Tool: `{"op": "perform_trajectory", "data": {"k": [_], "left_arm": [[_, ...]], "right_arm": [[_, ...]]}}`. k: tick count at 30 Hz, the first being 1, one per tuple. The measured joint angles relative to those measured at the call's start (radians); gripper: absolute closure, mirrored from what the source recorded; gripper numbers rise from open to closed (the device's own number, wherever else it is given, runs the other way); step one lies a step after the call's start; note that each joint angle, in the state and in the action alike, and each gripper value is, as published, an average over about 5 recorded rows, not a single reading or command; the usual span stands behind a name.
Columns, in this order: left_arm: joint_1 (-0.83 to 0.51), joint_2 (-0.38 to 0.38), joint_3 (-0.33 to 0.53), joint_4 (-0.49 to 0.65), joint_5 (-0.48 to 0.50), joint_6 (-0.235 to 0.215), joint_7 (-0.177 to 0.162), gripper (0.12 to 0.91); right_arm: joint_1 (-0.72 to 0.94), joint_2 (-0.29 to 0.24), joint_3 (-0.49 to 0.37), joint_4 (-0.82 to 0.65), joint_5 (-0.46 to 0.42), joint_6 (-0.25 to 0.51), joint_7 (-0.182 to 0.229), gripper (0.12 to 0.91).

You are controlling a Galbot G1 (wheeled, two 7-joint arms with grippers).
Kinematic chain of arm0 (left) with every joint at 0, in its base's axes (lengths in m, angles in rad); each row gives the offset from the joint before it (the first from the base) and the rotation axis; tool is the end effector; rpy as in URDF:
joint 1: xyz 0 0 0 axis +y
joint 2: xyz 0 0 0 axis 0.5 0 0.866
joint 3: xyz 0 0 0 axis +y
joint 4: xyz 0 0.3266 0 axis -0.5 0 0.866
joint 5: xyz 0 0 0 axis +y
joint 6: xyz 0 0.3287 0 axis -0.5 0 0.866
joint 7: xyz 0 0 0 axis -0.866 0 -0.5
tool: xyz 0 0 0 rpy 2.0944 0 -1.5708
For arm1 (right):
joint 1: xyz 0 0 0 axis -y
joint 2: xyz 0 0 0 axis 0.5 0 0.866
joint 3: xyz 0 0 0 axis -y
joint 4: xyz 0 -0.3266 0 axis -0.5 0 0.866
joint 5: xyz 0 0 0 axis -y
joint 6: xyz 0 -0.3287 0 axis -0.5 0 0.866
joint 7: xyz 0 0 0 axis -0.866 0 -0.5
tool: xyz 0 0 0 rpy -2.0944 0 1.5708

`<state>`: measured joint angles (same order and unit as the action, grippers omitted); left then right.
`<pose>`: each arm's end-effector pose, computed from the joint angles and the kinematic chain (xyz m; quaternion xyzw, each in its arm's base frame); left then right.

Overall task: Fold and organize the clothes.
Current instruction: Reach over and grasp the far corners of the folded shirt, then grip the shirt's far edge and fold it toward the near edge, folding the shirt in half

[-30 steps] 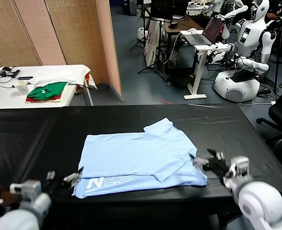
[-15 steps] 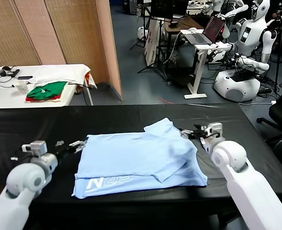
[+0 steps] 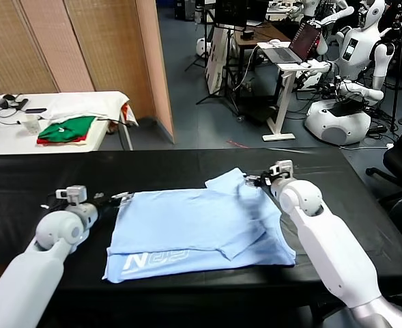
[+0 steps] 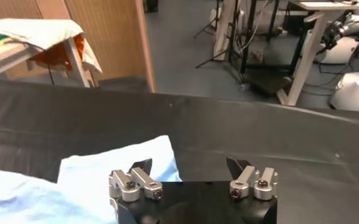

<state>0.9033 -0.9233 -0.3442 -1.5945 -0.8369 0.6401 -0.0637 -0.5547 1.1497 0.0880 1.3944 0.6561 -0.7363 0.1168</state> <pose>0.3615 0.1455 -0.2403 -0.0745 -0.9511 0.0504 0.2954 0.4507 -0.0325 -0.2195 0.1147 -0.9468 0.0209 0.2999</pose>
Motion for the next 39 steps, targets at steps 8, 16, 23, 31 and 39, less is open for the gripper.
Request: {"op": "perform_trajectory", "data": {"k": [8, 16, 23, 31, 39], "left_arm": [[-0.014, -0.005, 0.012, 0.05, 0.013, -0.005, 0.019, 0.156], [-0.013, -0.004, 0.024, 0.06, 0.021, -0.005, 0.033, 0.581], [-0.015, -0.008, 0.034, 0.061, 0.026, -0.006, 0.052, 0.868], [-0.006, 0.0, 0.031, 0.028, 0.022, -0.014, 0.052, 0.885], [0.026, 0.033, -0.002, -0.044, 0.006, -0.02, 0.032, 0.885]], "right_arm": [[0.012, 0.019, -0.019, -0.046, -0.023, 0.0, -0.02, 0.3], [0.001, 0.02, -0.021, -0.054, -0.035, 0.001, -0.027, 0.635], [-0.014, 0.02, -0.011, -0.043, -0.039, 0.001, -0.033, 0.824], [-0.041, 0.007, 0.017, 0.001, -0.041, 0.053, -0.065, 0.88], [-0.102, -0.042, 0.062, 0.129, -0.031, 0.097, -0.079, 0.882]]}}
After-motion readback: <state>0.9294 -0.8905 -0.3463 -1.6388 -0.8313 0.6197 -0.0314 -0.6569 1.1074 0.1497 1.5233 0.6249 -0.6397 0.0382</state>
